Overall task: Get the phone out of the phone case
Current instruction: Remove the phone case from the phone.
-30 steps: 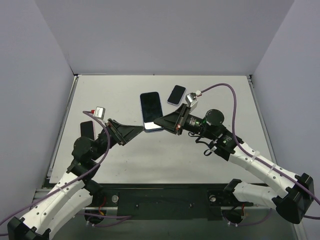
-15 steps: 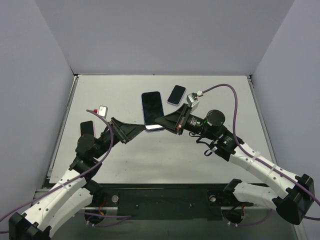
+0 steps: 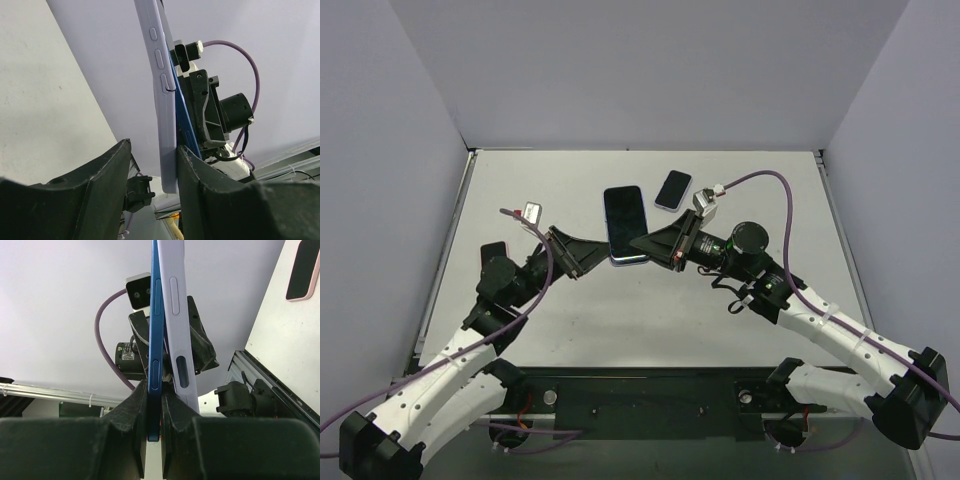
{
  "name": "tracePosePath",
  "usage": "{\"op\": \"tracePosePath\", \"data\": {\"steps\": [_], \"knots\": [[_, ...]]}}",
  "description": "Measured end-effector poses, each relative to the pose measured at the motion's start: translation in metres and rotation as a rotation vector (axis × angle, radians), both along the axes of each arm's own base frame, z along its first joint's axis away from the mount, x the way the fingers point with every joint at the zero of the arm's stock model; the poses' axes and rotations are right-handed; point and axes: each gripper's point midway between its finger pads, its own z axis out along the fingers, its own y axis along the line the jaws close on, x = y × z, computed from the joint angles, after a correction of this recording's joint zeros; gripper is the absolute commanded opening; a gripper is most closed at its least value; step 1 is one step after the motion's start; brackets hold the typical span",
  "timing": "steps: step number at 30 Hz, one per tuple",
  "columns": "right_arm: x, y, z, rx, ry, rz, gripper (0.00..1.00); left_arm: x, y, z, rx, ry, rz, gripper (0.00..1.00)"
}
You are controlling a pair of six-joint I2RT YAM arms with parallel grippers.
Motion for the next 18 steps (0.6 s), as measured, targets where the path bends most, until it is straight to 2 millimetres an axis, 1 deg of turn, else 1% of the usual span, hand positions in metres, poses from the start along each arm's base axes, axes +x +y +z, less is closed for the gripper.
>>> {"op": "tracePosePath", "data": {"steps": [3,5,6,7,8,10,14,18], "knots": [[0.000,0.000,0.002,0.006,-0.004,0.000,0.00,0.002,-0.003,0.004,0.006,-0.003,-0.006,0.47],[0.000,0.000,0.002,0.008,-0.006,-0.001,0.00,0.003,-0.004,0.005,0.013,-0.009,-0.009,0.42],[0.000,0.000,0.002,0.007,-0.006,-0.003,0.00,0.003,-0.004,0.006,0.019,-0.009,-0.010,0.35],[0.000,-0.001,0.002,0.006,-0.006,-0.004,0.00,0.003,-0.005,0.007,0.025,-0.013,-0.012,0.32],[0.000,-0.001,0.003,0.006,-0.008,-0.006,0.00,0.003,-0.005,0.008,0.033,-0.014,-0.012,0.24],[-0.002,-0.002,0.001,-0.004,-0.007,-0.009,0.00,0.003,-0.005,0.012,0.051,-0.023,-0.013,0.17],[-0.009,-0.006,0.002,-0.030,-0.041,-0.015,0.00,0.001,-0.005,0.010,0.103,-0.014,-0.021,0.08],[-0.016,-0.011,-0.006,-0.088,-0.064,-0.017,0.00,0.000,-0.002,0.002,0.163,0.020,-0.012,0.00]]}}
